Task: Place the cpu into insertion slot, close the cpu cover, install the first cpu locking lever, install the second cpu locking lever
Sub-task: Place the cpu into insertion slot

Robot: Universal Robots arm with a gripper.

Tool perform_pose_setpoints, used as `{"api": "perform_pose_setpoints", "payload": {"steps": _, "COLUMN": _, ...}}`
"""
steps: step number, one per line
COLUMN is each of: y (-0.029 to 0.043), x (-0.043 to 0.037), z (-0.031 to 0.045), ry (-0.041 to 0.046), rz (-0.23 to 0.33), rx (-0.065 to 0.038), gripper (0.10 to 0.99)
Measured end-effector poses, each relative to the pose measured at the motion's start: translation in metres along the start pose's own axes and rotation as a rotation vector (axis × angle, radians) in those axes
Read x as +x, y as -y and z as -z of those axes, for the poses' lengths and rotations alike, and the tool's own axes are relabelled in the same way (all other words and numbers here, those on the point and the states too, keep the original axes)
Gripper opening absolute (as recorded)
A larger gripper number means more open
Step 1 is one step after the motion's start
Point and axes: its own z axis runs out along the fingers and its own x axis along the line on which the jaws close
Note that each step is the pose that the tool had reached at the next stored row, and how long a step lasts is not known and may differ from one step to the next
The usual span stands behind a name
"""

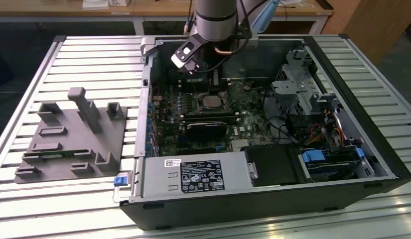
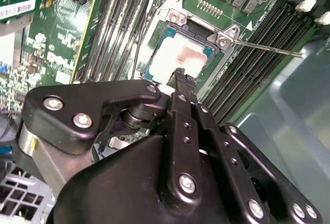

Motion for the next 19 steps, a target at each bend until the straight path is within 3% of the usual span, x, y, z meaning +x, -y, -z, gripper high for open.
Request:
{"api": "perform_pose_setpoints", "payload": {"steps": 10, "y": 0.0019, "x": -0.0004, "z": -0.0190, "ry": 0.0020, "rz": -0.027, "rx": 0.001, "gripper": 0.106}}
{"api": "perform_pose_setpoints", "payload": {"steps": 19, "y": 0.0032, "x": -0.0008, "z": -0.0287, "ry": 0.0023, "rz": -0.027, "rx": 0.005, "gripper": 0.106}}
